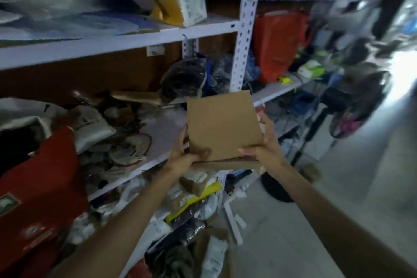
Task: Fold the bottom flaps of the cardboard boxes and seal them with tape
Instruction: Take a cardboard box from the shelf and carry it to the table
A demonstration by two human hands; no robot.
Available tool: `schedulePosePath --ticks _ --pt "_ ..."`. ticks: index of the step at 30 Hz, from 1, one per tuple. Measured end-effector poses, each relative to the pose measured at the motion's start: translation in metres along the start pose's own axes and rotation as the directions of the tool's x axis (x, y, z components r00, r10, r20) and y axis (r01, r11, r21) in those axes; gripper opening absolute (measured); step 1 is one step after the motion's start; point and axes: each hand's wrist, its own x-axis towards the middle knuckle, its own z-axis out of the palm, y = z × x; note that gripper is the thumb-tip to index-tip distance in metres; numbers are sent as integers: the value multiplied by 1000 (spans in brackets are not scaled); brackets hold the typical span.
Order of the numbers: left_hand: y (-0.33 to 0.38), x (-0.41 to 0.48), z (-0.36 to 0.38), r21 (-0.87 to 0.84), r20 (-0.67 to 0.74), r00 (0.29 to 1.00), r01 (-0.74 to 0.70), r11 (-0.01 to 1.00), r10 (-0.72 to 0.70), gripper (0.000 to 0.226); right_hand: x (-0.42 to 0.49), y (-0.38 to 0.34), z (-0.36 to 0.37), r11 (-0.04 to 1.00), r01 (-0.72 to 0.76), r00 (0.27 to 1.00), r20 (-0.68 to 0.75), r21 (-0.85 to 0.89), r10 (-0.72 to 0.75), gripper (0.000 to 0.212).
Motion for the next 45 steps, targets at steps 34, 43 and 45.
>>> schedulePosePath --ticks 34,43,45 --pt "5 -584 747 -148 891 -447 -120 982 80 98 -795 -102 -375 903 -428 -309 -943 23 -123 122" --pt "-13 -683 891 -238 801 -588 -139 961 113 102 -884 -84 -486 907 -414 -476 -868 82 -139 120" --pt "-9 -702 929 -223 768 -632 -120 967 99 102 -900 -85 -520 908 -409 -515 -845 94 -144 122"
